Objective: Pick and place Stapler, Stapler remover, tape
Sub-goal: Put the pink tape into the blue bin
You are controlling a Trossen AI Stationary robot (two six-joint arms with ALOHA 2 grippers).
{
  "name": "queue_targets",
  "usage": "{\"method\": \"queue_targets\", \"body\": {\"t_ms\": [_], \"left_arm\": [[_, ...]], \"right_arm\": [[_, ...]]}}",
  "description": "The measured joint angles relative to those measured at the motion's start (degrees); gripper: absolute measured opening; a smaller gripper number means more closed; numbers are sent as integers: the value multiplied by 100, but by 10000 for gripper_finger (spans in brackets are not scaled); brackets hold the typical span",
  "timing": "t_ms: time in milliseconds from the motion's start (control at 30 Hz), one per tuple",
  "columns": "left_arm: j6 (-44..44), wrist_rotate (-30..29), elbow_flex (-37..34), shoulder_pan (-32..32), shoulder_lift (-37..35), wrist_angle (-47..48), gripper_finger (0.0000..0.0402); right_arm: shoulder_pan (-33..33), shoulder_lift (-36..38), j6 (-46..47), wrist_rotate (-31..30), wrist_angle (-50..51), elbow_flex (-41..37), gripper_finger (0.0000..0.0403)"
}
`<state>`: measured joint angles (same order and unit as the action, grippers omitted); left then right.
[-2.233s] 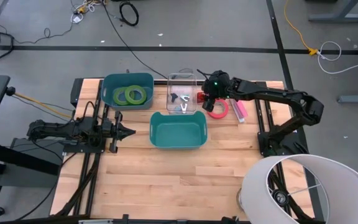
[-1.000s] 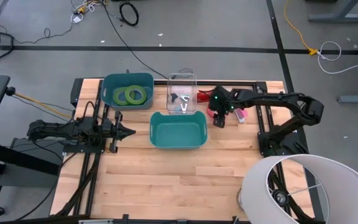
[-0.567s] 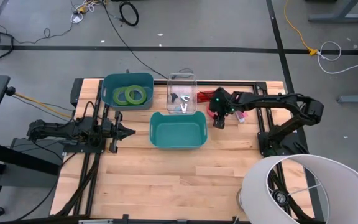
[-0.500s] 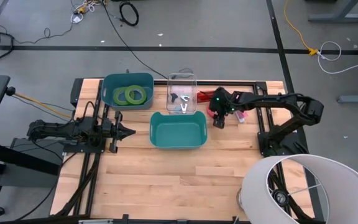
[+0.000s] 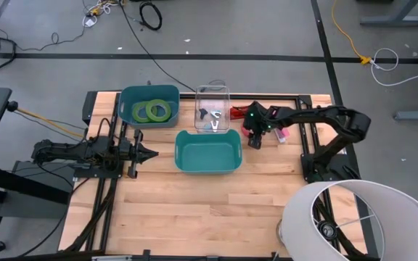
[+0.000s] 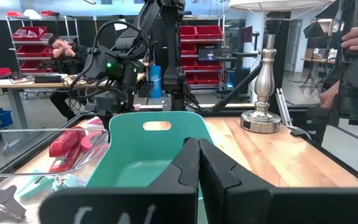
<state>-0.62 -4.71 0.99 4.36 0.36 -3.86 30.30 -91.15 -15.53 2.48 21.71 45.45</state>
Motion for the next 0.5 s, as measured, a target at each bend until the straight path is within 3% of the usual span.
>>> {"method": "queue_targets", "body": {"t_ms": [500], "left_arm": [[0,1,0,0,0,-2,3]], "right_arm": [[26,-293,0,-2,-15,0,198]]}}
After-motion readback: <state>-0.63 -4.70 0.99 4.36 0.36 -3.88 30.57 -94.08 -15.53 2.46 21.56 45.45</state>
